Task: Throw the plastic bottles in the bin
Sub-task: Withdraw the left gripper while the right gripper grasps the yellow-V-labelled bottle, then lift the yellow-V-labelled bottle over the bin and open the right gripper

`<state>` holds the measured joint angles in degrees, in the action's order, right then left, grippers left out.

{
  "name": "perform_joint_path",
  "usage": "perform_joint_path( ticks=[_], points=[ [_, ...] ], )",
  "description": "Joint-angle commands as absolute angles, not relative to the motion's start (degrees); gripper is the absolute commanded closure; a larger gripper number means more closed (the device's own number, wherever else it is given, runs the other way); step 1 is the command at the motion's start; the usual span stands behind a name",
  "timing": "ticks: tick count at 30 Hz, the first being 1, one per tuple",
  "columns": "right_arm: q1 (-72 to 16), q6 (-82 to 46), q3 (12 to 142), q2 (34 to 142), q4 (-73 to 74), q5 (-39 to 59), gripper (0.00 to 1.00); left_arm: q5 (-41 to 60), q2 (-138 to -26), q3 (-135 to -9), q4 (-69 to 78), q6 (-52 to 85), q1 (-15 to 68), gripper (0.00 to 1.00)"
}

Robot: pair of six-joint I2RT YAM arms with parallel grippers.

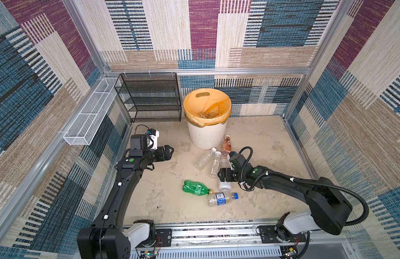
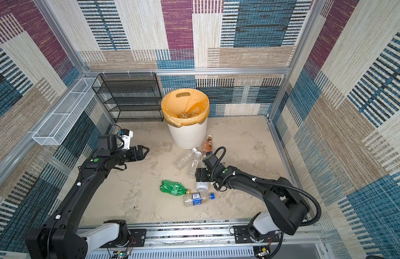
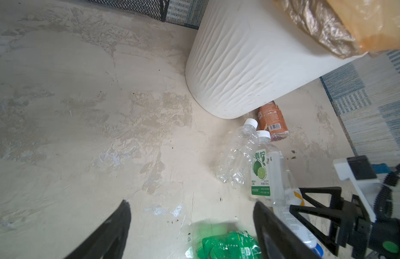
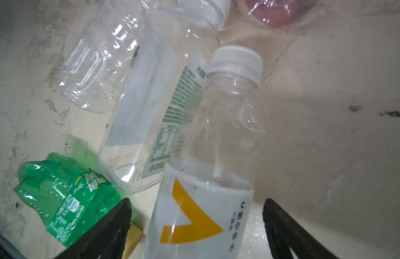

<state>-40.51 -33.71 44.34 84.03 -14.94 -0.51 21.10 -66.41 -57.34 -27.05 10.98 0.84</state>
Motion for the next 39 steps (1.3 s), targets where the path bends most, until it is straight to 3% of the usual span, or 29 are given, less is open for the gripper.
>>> perform_joint_path(
  ticks=[1,10,13,18,24,34,39],
  points=[
    [-40.7,-35.5,45.2,85.9,-16.0,-4.0,0.09,22.9,-66.4,-56.6,-24.1,12.7,0.2,0.14],
    [-40.5,-35.6,45.5,90.9,-15.2,-6.2,0.16,24.6,-67.2,-55.9,-23.1,13.6,-0.5,0.17],
    [-40.0,-35.7,45.4,90.2,-14.7,-7.2,0.21,25.1,-67.9,-55.9,-22.9,13.9,-0.5,0.17],
    [-38.1,-35.5,44.2,86.6,-14.7,-7.1,0.38,25.4,-68.8,-55.9,-22.9,14.0,-0.5,0.19],
    [-35.1,-37.2,41.7,77.4,-15.8,-7.8,0.36,25.9,-69.1,-55.8,-22.5,14.1,-0.5,0.2],
    [-19.1,-38.1,28.8,53.3,-20.7,-7.8,0.33,28.0,-69.2,-55.1,-21.0,14.8,-0.5,0.2],
    [-15.2,-37.8,26.1,47.2,-23.2,-5.2,0.31,28.8,-69.3,-55.1,-20.3,15.3,-0.5,0.2]
  ],
)
